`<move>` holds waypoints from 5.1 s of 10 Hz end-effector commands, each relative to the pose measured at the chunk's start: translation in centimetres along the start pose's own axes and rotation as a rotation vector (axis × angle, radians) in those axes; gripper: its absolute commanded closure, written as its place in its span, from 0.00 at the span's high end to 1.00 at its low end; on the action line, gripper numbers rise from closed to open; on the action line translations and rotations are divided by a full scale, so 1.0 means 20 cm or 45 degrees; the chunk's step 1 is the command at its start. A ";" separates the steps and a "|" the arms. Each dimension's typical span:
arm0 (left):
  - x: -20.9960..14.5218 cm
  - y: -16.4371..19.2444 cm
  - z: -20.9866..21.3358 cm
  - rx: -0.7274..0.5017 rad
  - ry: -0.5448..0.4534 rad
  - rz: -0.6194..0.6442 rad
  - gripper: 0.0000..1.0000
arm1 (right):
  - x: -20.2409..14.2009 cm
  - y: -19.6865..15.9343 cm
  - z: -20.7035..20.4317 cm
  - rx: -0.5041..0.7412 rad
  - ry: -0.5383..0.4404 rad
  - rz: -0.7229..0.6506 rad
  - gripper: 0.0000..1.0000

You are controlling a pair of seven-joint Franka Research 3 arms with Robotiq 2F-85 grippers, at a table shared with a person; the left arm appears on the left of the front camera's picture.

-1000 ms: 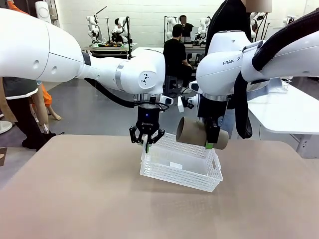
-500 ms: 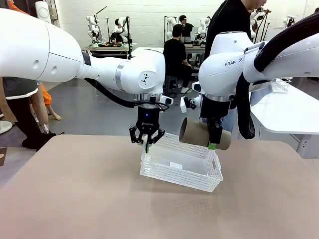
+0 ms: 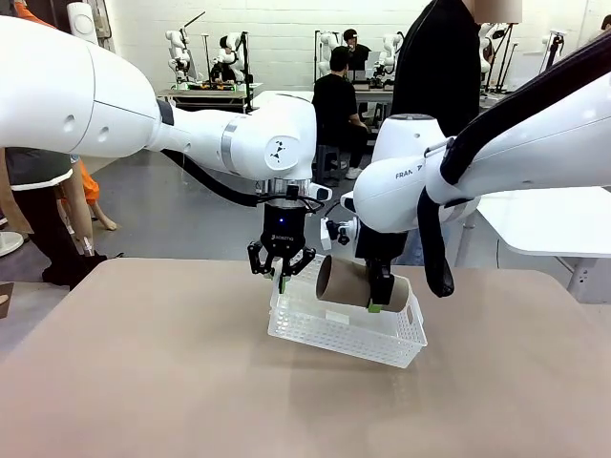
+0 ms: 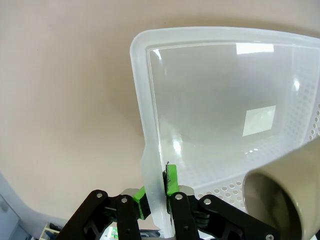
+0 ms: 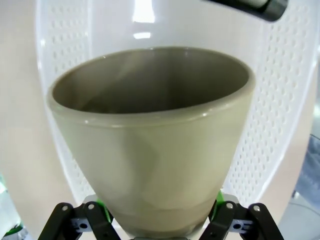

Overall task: Clean and organize the cups into the basket.
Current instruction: Pick up the Organizing basket and move it to the center of the table, then pick up the Reusable plastic cup from the right side of the table and place it inside the Organizing basket, then pick up the Reusable plastic cup from the right side of the table and stack it inside the Organizing basket in the center of the table.

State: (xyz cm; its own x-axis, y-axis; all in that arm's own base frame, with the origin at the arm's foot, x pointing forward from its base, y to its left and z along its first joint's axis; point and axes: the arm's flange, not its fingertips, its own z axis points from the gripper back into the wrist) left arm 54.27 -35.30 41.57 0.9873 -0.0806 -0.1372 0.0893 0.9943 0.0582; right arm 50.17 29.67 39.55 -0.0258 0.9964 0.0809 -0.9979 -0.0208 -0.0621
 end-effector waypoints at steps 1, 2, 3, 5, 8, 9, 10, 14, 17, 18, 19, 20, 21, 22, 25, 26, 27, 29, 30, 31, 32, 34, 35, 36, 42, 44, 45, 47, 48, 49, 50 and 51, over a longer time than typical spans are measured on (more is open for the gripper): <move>0.00 0.01 0.00 0.000 0.000 0.000 0.00 | -0.05 -0.06 -0.03 0.028 -0.066 -0.040 0.81; 0.00 0.01 0.00 0.000 0.000 0.000 0.00 | -0.08 -0.06 -0.07 0.053 -0.093 -0.044 0.81; 0.00 0.01 0.00 0.000 0.000 0.000 0.00 | -0.10 -0.05 -0.11 0.077 -0.113 -0.055 0.81; 0.00 0.01 0.00 0.000 0.000 0.000 0.00 | -0.11 -0.02 -0.17 0.138 -0.119 -0.025 0.81; 0.00 0.01 0.00 0.000 0.000 0.000 0.00 | -0.16 0.00 -0.24 0.209 -0.101 -0.018 0.81; 0.00 0.01 0.00 0.000 0.000 0.000 0.00 | -0.18 0.01 -0.23 0.199 -0.104 -0.015 1.00; 0.00 0.01 0.00 0.000 0.000 0.000 0.00 | -0.19 0.02 -0.23 0.190 -0.106 -0.012 1.00; 0.00 0.01 0.00 0.000 0.000 0.000 0.00 | -0.18 0.01 -0.20 0.157 -0.109 -0.005 1.00; 0.00 0.01 0.00 0.000 0.000 0.000 0.00 | -0.18 0.00 -0.17 0.144 -0.114 0.002 1.00; 0.00 0.01 0.00 0.000 0.000 0.000 0.00 | -0.20 0.02 -0.12 0.093 -0.092 -0.011 1.00; 0.00 0.01 0.00 0.000 0.000 0.000 0.00 | -0.30 0.07 0.04 0.086 -0.102 -0.019 1.00; 0.00 0.01 0.00 0.000 0.000 0.000 0.00 | -0.50 0.16 0.23 -0.037 -0.237 -0.080 1.00; 0.00 0.01 0.00 0.000 0.000 0.000 0.00 | -0.70 0.26 0.34 -0.106 -0.311 -0.127 1.00; 0.00 0.01 0.00 0.000 0.000 0.000 0.00 | -0.93 0.34 0.39 -0.104 -0.393 -0.177 1.00; 0.00 0.01 0.00 0.000 0.000 0.000 0.00 | -1.45 0.45 0.40 -0.125 -0.546 -0.198 1.00; 0.00 0.01 0.00 0.000 0.000 0.000 0.00 | -1.55 0.45 0.38 -0.119 -0.516 -0.184 1.00; 0.00 0.01 0.00 0.000 0.000 0.000 0.00 | -1.53 0.40 0.34 -0.110 -0.416 -0.362 1.00; 0.00 0.01 0.00 0.000 0.000 0.000 0.00 | -1.54 0.48 0.42 -0.145 -0.537 -0.226 1.00; 0.00 0.01 0.00 0.000 0.000 0.000 0.00 | -1.54 0.48 0.42 -0.145 -0.537 -0.226 1.00; 0.00 0.01 0.00 0.000 0.000 0.000 0.00 | -1.59 0.48 0.38 -0.137 -0.510 -0.248 1.00; 0.00 0.01 0.00 0.000 0.000 0.000 0.00 | -1.70 0.42 0.44 -0.025 -0.871 -0.127 1.00; 0.00 0.01 0.00 0.000 0.000 0.000 0.00 | -1.97 0.30 0.40 0.073 -1.137 -0.058 1.00; 0.00 0.01 0.00 0.000 0.000 0.000 0.00 | -2.11 0.28 0.37 0.124 -1.305 -0.035 1.00; 0.00 0.01 0.00 0.000 0.000 0.000 0.00 | -2.24 0.26 0.34 0.125 -1.376 -0.067 1.00; 0.00 0.01 0.00 0.000 0.000 0.000 0.00 | -2.52 0.33 0.15 0.131 -1.533 -0.228 1.00; 0.00 0.01 0.00 0.000 0.000 0.000 0.00 | -2.52 0.33 0.15 0.131 -1.533 -0.228 1.00; 0.00 0.01 0.00 0.000 0.000 0.000 0.00 | -2.52 0.33 0.15 0.131 -1.533 -0.228 1.00; 0.00 0.01 0.00 0.000 0.000 0.000 0.00 | -2.52 0.33 0.15 0.131 -1.533 -0.228 1.00; 0.00 0.01 0.00 0.000 0.000 0.000 0.00 | -2.52 0.33 0.15 0.131 -1.533 -0.228 1.00; 0.00 0.01 0.00 0.000 0.000 0.000 0.00 | -2.52 0.33 0.15 0.131 -1.533 -0.228 1.00; 0.00 0.01 0.00 0.000 0.000 0.000 0.00 | -2.52 0.33 0.15 0.131 -1.533 -0.228 1.00; 0.00 0.01 0.00 0.000 0.000 0.000 0.00 | -2.52 0.33 0.15 0.131 -1.533 -0.228 1.00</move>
State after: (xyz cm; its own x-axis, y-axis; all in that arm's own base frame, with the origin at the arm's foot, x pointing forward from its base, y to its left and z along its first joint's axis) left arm 54.29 -35.28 41.52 0.9872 -0.0802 -0.1378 0.0889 0.9943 0.0584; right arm 44.88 -21.10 37.76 0.1322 0.2575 0.9572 -0.9910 0.0555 0.1220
